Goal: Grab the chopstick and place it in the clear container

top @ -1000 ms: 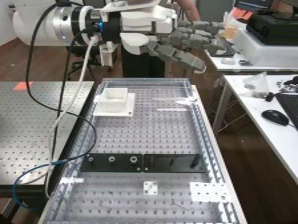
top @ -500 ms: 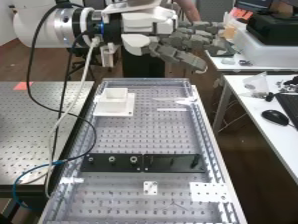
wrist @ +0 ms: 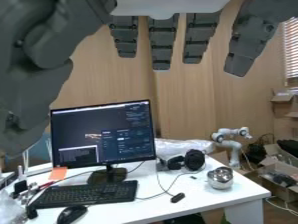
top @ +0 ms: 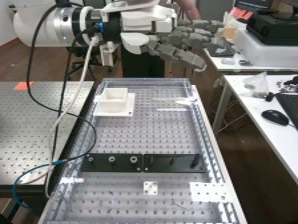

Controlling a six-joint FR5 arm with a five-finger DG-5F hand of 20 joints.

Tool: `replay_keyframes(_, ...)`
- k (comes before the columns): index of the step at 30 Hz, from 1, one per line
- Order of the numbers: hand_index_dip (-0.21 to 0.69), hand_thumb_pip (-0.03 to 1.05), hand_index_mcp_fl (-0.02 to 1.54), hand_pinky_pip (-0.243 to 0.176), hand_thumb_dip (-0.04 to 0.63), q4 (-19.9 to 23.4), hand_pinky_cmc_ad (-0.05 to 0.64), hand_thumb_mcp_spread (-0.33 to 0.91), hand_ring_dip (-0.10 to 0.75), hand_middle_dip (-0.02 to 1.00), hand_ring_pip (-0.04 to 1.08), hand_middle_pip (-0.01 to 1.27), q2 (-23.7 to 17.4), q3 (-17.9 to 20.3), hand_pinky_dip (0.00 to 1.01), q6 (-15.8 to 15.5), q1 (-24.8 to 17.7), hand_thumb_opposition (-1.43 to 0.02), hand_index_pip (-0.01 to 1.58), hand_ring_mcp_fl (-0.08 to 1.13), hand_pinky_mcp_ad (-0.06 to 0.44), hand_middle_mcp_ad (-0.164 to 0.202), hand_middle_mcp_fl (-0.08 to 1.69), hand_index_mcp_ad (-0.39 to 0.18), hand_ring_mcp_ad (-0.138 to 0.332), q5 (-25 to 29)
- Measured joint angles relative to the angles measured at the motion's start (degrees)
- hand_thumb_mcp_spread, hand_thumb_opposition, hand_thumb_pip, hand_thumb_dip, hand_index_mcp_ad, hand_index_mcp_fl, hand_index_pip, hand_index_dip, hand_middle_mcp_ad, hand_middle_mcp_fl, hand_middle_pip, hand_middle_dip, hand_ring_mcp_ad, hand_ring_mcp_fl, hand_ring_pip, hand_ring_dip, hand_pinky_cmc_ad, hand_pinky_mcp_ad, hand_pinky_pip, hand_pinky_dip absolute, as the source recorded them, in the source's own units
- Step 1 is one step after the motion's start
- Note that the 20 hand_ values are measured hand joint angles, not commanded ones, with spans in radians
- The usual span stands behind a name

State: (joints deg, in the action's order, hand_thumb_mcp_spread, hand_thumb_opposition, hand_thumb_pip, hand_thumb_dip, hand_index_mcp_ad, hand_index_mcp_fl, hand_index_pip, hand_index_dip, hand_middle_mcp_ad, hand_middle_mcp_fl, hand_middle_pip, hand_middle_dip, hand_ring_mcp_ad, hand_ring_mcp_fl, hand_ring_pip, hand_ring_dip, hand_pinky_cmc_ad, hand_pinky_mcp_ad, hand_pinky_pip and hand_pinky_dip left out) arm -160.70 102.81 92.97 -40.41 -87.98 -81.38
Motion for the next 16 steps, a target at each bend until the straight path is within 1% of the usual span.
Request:
replay_keyframes(3,0.056,0.64,0.03,-0.075,0.030,0.14,0.393,0.02,0.101,0.20,0.10,0.14,-0.04,0.20,0.18,0.09,-0.01,-0.76,0.06,0.00,0.340,0.075,0.05,-0.087,0.133,0.00)
replay_keyframes(7,0.047,0.64,0.03,-0.075,0.030,0.08,0.393,0.01,0.101,0.20,0.10,0.14,-0.08,0.22,0.18,0.62,0.24,-0.76,0.05,0.00,0.337,0.072,0.05,-0.093,0.133,-2.28)
replay_keyframes(8,0.047,0.64,0.03,-0.075,0.030,-0.32,0.393,0.01,0.101,0.20,0.10,0.14,-0.02,0.04,0.18,0.79,0.24,-0.76,0.05,0.00,0.340,0.065,0.05,-0.103,0.127,-2.69)
replay_keyframes(9,0.047,0.64,0.03,-0.075,0.030,-0.73,0.393,0.01,0.101,0.20,0.10,0.14,0.05,-0.13,0.18,0.87,0.24,-0.76,0.06,0.00,0.339,0.065,0.05,-0.101,0.127,-2.64)
replay_keyframes(12,0.047,0.64,0.03,-0.075,0.030,-3.39,0.393,0.01,0.101,0.20,0.10,0.14,0.56,-1.27,0.18,1.65,0.23,-0.76,0.06,0.00,0.340,0.075,0.05,-0.087,0.133,-1.18)
replay_keyframes(14,0.047,0.64,0.03,-0.075,0.030,-3.74,0.393,0.01,0.101,0.20,0.10,0.14,0.58,-1.52,0.18,2.44,0.25,-0.76,0.06,0.00,0.339,0.075,0.06,-0.087,0.133,-1.43)
replay_keyframes(16,0.047,0.64,0.03,-0.075,0.030,-3.27,0.393,0.01,0.101,0.20,0.10,0.14,0.46,-1.50,0.18,2.43,0.30,-0.76,0.06,0.00,0.340,0.075,0.06,-0.087,0.133,-2.30)
